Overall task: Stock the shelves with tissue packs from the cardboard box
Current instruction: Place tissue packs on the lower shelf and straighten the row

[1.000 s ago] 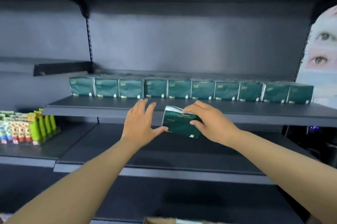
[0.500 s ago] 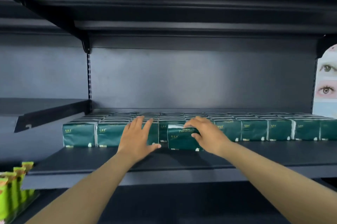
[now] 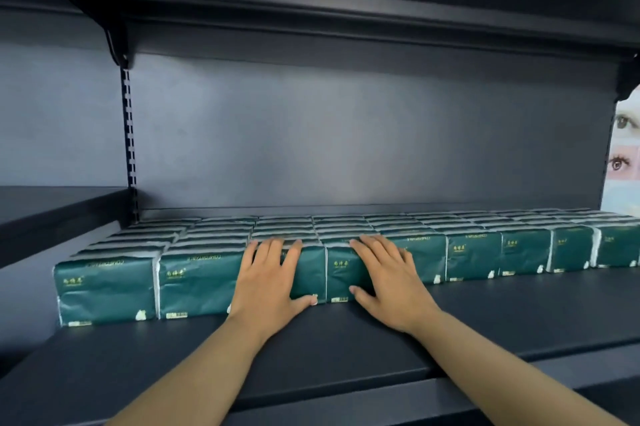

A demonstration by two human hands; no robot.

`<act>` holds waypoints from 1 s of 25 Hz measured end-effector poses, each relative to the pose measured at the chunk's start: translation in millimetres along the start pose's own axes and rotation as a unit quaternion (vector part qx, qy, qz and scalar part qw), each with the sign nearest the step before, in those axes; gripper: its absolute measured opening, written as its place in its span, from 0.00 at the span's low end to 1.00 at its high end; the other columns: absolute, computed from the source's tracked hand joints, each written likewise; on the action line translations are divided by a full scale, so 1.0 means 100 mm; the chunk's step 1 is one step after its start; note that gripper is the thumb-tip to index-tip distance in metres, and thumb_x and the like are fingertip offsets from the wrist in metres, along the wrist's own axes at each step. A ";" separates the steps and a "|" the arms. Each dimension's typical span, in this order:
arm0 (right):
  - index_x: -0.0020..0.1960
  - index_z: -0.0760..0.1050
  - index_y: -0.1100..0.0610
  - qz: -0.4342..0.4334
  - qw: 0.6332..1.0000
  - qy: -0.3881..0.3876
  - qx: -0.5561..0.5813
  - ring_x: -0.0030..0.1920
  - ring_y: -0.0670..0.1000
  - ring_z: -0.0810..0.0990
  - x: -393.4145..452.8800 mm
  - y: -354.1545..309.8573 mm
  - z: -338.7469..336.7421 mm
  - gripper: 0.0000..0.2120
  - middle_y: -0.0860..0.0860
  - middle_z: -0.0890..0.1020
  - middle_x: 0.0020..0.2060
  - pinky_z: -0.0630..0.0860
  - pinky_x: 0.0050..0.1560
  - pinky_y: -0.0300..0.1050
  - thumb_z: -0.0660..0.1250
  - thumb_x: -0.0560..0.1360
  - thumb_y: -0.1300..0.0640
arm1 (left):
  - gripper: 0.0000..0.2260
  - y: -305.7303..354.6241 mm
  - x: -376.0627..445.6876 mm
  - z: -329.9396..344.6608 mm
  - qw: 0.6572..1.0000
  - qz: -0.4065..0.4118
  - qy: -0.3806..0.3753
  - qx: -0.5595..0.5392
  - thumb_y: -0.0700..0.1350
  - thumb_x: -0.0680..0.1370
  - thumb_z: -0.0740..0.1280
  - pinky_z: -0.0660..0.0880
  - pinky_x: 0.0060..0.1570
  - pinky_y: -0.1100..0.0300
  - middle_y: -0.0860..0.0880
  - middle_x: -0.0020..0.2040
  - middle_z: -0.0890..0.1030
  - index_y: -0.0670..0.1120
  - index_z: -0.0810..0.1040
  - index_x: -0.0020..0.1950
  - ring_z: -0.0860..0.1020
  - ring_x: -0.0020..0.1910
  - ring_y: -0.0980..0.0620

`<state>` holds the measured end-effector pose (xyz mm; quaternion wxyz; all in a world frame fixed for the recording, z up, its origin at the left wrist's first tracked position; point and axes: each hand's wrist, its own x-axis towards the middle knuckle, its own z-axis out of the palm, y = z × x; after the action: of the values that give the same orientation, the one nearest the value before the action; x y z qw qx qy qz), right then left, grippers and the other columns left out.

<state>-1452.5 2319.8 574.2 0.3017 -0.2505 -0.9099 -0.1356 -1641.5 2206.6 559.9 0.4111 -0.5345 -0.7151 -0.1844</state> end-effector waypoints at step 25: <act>0.65 0.69 0.56 -0.014 0.994 0.094 0.049 0.64 0.55 0.67 -1.48 -0.08 -0.72 0.21 0.54 0.70 0.65 0.72 0.57 0.53 0.67 0.74 0.52 | 0.31 0.71 -0.83 -1.07 1.000 -0.016 -0.006 -0.009 0.63 0.70 0.68 0.71 0.58 0.45 0.38 0.60 0.75 0.42 0.75 0.63 0.73 0.59 0.39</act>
<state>-1320.1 2229.1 538.2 0.3955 -0.2090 -0.8865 -0.1181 -1527.5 2106.3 545.6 0.3987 -0.5281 -0.7241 -0.1944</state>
